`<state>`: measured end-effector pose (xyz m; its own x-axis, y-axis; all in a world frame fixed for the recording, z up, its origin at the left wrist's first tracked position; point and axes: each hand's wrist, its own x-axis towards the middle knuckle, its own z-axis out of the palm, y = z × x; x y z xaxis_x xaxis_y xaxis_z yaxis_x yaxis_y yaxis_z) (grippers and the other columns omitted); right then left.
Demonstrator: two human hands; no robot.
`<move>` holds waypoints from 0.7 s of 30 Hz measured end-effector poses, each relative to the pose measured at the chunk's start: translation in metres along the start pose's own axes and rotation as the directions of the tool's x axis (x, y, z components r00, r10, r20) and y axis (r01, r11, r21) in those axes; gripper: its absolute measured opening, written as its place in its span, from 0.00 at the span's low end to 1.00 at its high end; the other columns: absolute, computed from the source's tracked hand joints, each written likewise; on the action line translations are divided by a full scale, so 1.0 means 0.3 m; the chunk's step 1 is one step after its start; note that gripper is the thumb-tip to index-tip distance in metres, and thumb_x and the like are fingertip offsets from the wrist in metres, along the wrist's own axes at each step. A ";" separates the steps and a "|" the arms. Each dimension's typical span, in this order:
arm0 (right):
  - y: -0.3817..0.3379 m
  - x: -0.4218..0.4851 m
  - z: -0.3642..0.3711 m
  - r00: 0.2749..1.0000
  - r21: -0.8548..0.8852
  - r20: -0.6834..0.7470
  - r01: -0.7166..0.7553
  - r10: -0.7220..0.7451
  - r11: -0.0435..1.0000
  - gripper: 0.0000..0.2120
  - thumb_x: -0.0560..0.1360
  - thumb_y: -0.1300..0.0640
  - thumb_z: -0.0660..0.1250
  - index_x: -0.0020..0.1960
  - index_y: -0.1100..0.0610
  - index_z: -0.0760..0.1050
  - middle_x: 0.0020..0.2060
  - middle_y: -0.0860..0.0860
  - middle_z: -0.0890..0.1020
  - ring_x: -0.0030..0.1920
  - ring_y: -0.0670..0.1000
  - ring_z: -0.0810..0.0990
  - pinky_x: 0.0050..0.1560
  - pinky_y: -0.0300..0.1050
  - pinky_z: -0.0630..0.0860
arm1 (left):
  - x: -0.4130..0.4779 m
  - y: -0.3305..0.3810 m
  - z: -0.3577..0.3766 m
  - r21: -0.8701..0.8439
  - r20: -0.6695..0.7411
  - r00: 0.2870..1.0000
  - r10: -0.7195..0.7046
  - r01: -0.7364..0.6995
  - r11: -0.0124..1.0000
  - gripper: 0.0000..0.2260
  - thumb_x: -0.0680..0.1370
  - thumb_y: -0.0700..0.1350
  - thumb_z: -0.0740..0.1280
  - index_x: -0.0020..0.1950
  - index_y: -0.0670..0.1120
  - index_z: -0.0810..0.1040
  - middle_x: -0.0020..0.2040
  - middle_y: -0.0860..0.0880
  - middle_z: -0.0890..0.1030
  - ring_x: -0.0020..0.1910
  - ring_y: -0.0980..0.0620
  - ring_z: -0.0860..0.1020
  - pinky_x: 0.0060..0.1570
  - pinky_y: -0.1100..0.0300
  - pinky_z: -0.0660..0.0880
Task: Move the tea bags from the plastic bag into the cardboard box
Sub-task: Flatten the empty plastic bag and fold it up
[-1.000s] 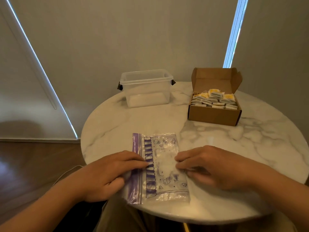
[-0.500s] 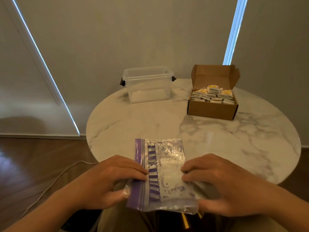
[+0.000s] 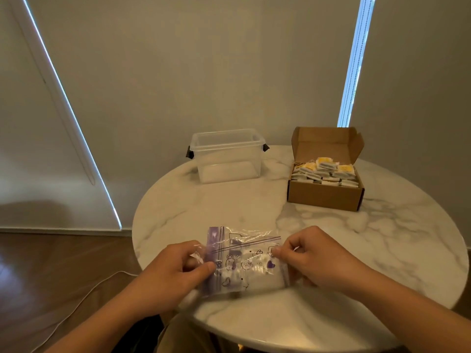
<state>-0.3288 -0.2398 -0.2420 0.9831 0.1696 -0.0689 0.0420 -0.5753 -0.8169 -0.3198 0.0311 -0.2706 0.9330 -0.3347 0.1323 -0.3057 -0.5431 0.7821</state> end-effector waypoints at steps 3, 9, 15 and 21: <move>-0.010 0.014 -0.001 0.997 0.079 0.041 -0.067 0.063 0.995 0.20 0.76 0.42 0.66 0.35 0.56 0.80 0.27 0.52 0.79 0.30 0.49 0.80 0.29 0.42 0.71 | 0.022 0.009 0.013 0.008 -0.031 0.993 -0.111 0.111 0.994 0.04 0.77 0.46 0.70 0.44 0.47 0.79 0.25 0.51 0.75 0.26 0.57 0.70 0.34 0.60 0.66; 0.008 0.006 -0.001 0.996 0.030 0.064 -0.064 0.062 0.997 0.16 0.75 0.48 0.71 0.37 0.60 0.79 0.28 0.55 0.83 0.27 0.52 0.77 0.27 0.39 0.70 | 0.039 0.042 0.018 0.021 -0.058 0.973 -0.225 0.226 0.974 0.08 0.78 0.47 0.69 0.42 0.44 0.79 0.22 0.52 0.75 0.21 0.59 0.69 0.27 0.67 0.65; 0.044 0.020 0.029 0.998 -0.128 -0.061 0.009 -0.017 0.992 0.16 0.74 0.59 0.71 0.56 0.48 0.70 0.31 0.53 0.83 0.30 0.47 0.81 0.29 0.41 0.76 | 0.060 0.054 0.014 0.113 -0.062 0.964 -0.260 0.265 0.957 0.06 0.78 0.50 0.69 0.46 0.48 0.78 0.24 0.50 0.78 0.20 0.57 0.70 0.25 0.66 0.65; 0.042 0.004 0.098 0.853 -0.640 -0.061 0.365 -0.519 0.676 0.15 0.77 0.46 0.61 0.63 0.47 0.73 0.52 0.44 0.76 0.52 0.47 0.75 0.50 0.44 0.76 | 0.063 0.073 0.019 0.193 -0.058 0.963 -0.264 0.271 0.943 0.06 0.77 0.52 0.69 0.52 0.55 0.75 0.31 0.53 0.84 0.28 0.56 0.80 0.29 0.65 0.70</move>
<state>-0.3323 -0.2232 -0.2692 0.8275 0.3943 0.3997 0.5016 -0.8390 -0.2109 -0.3099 0.0086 -0.2544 0.9901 -0.1336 -0.0439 -0.0724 -0.7517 0.6555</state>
